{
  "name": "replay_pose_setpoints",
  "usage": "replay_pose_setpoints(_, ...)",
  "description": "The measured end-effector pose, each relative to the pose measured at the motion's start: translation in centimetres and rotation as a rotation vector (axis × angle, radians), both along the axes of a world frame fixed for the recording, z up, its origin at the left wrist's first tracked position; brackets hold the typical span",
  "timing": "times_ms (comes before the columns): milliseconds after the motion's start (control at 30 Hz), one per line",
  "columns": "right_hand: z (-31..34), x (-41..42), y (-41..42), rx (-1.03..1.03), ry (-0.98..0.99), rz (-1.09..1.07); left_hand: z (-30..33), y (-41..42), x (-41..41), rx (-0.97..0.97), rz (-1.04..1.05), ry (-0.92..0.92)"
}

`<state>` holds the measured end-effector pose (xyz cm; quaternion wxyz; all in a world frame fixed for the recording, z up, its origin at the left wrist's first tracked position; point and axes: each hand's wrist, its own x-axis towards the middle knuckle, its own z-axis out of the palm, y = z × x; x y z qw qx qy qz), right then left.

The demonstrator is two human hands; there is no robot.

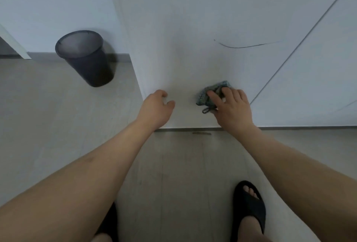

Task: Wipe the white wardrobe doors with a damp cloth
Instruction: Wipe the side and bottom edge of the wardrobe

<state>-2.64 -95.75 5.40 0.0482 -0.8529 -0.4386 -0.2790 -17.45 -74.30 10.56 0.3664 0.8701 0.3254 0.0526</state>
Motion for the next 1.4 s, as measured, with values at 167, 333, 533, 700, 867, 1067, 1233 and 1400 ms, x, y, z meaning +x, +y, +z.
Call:
replay_pose_setpoints(167, 12.9, 0.6, 0.0, 0.490, 0.007, -0.082, 3.1, -2.4, 1.2, 0.024, -0.007, -0.100)
replay_pose_setpoints(333, 11.4, 2.1, -3.4, 0.569, 0.258, -0.245, 4.2, -2.5, 1.5, 0.019, 0.093, -0.162)
replay_pose_setpoints(533, 1.7, 0.8, -2.5, 0.587, 0.686, -0.495, 1.0, -0.8, 0.7, 0.061, 0.059, -0.080)
replay_pose_setpoints(700, -6.8, 1.4, -0.1, 0.828, 1.205, -0.758, -1.9, 1.1, 0.0, 0.241, -0.080, -0.012)
replay_pose_setpoints(867, -13.9, 2.4, 1.9, 0.286, 1.271, -0.838, -3.7, 3.0, -1.1, 0.268, -0.123, -0.047)
replay_pose_setpoints(1067, -9.4, -6.3, 13.5, 0.367, 1.559, -0.587, -3.7, 4.5, -1.4, 0.263, -0.143, -0.058)
replay_pose_setpoints(1233, -1.6, -10.2, 19.8, 1.272, 2.168, -0.606, -1.2, 4.4, -2.1, 0.211, -0.041, -0.004)
replay_pose_setpoints(1400, 7.8, -7.0, 14.7, 1.004, 1.737, -0.571, 3.9, 2.0, -1.9, 0.216, -0.012, -0.095)
